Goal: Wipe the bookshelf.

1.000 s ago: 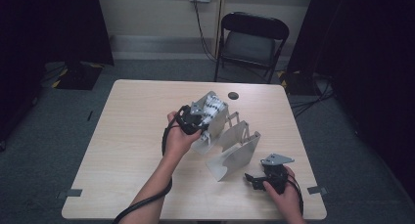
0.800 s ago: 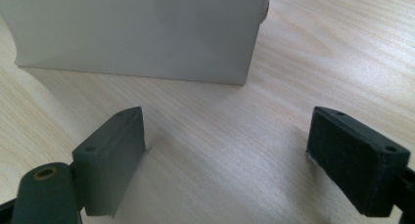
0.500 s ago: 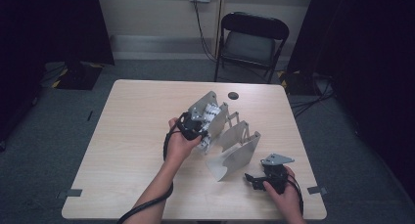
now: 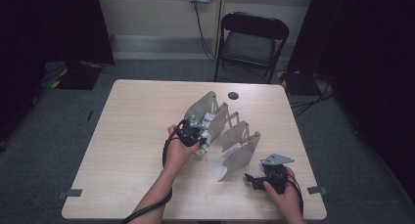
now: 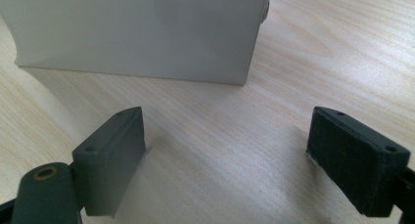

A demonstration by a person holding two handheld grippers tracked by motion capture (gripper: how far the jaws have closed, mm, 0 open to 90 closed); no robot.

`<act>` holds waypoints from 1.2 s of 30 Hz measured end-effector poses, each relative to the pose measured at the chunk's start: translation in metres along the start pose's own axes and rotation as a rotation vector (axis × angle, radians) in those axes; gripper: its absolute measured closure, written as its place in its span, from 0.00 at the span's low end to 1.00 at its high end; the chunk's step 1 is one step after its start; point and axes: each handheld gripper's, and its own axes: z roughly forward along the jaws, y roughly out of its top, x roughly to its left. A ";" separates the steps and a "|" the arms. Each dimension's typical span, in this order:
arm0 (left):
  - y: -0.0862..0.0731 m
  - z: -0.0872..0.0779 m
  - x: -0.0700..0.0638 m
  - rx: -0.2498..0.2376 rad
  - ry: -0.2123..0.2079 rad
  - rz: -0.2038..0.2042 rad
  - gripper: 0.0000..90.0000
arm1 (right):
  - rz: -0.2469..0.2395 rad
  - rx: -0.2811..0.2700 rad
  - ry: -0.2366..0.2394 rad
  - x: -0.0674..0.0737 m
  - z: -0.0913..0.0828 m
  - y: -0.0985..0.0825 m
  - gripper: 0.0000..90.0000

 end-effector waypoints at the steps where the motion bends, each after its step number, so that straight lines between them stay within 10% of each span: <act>1: 0.000 0.000 0.000 0.000 0.000 0.000 0.86 | 0.000 0.000 0.000 0.000 0.000 0.000 0.15; 14: -0.011 -0.011 0.000 0.015 -0.014 -0.009 0.86 | 0.000 0.000 0.000 0.000 0.000 0.000 0.15; 36: 0.054 -0.082 0.003 -0.165 0.048 0.062 0.86 | 0.000 0.000 0.000 0.000 0.000 0.000 0.15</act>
